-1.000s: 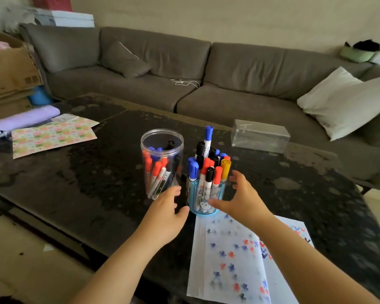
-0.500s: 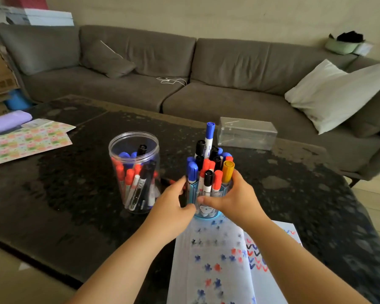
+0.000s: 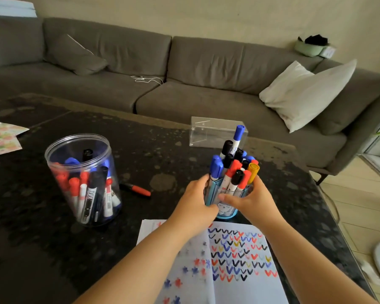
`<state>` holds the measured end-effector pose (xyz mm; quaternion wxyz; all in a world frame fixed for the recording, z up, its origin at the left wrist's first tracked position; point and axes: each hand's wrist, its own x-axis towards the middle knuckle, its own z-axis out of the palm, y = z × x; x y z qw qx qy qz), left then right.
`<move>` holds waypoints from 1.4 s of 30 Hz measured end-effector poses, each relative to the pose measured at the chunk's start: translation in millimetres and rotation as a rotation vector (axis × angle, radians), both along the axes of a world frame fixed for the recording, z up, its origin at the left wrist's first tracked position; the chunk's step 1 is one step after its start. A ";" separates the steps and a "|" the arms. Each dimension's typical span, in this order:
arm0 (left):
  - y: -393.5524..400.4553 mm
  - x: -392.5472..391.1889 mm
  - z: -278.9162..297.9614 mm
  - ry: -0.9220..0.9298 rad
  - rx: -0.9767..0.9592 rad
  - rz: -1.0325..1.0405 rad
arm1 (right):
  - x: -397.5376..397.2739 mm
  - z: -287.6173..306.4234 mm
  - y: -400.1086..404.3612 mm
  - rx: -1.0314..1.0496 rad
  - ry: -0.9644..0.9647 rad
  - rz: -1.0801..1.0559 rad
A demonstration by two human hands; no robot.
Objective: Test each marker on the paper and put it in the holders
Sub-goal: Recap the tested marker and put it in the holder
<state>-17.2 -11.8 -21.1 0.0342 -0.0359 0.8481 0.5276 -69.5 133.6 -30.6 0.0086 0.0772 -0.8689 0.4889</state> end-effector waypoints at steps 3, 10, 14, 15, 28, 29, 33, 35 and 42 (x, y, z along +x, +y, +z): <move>-6.6 9.8 -2.5 0.018 -0.091 0.023 | 5.2 0.9 -2.1 -0.044 -0.028 0.002; -59.6 59.7 -21.9 0.174 -0.387 0.313 | 78.4 7.7 -40.1 0.041 0.344 -0.106; -82.9 73.7 -30.4 0.176 -0.396 0.412 | 53.3 -8.9 -101.8 0.336 0.234 0.353; -87.0 74.9 -30.9 0.169 -0.387 0.424 | 41.9 -14.1 -117.1 0.391 0.188 0.386; -112.4 70.6 -26.4 0.124 -0.348 0.496 | -22.1 -58.7 -204.5 0.629 0.110 0.347; -112.3 70.5 -26.3 0.118 -0.348 0.491 | -21.0 -55.8 -201.7 0.599 0.089 0.336; -106.0 72.8 -23.1 0.123 -0.315 0.457 | -3.8 -29.0 -170.4 0.420 0.033 0.286; -100.0 76.6 -18.6 0.157 -0.267 0.436 | 12.8 -13.1 -145.2 0.291 0.048 0.251; -64.2 91.9 23.8 0.207 0.054 0.353 | 88.7 33.9 -60.9 -0.289 -0.104 0.129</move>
